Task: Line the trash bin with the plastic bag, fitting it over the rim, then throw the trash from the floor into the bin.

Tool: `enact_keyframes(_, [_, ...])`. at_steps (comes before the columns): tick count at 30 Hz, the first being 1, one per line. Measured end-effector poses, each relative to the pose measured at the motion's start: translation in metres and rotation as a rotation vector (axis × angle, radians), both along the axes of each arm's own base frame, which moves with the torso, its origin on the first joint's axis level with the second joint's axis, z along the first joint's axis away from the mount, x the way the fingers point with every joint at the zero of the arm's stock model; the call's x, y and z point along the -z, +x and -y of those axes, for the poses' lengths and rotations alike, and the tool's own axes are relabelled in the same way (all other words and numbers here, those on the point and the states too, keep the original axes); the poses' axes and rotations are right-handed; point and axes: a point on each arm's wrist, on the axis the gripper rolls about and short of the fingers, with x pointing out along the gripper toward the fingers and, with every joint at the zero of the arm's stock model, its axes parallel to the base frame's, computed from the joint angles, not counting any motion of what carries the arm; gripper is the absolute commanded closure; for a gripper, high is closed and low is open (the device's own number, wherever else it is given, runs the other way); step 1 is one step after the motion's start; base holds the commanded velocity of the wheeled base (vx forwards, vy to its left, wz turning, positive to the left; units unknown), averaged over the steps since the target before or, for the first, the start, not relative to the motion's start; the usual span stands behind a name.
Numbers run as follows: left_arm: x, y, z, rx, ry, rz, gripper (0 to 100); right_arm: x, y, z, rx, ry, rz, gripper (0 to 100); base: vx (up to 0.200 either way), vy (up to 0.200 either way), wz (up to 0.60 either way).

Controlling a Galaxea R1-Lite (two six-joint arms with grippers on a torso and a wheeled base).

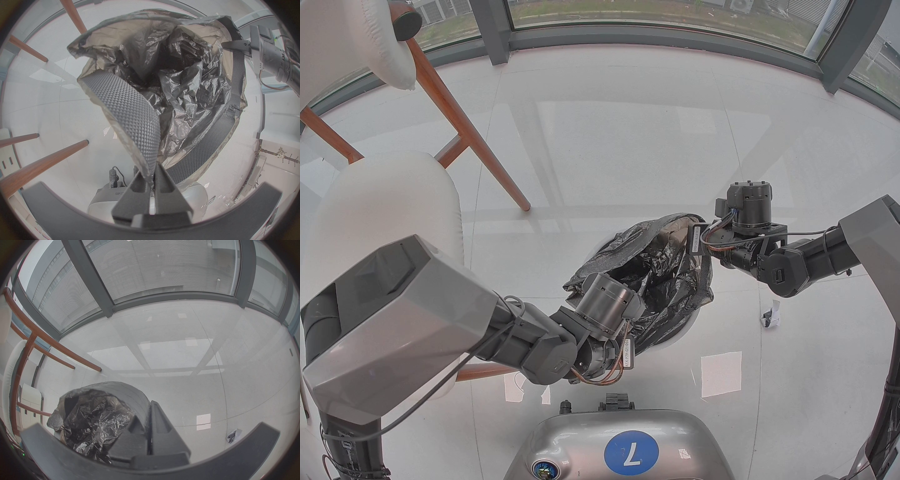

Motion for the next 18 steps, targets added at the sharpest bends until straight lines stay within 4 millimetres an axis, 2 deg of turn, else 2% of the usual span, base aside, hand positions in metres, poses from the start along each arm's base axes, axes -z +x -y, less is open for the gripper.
enact_keyframes(15, [0.007,0.0007,-0.0014,-0.006,0.014,-0.015,100,0.0002,-0.0004,-0.0019,-0.004,0.001,0.001,100,0.0,0.0,0.0])
enact_keyframes(16, [0.0071,0.0007,-0.0014,-0.005,0.014,-0.016,0,0.0004,-0.0004,-0.002,-0.004,0.001,0.0,100,0.0,0.0,0.0])
enact_keyframes(18, [0.0075,0.001,-0.0021,-0.007,0.015,-0.017,0,0.0006,-0.0004,-0.0024,-0.005,0.001,0.0,100,0.0,0.0,0.0])
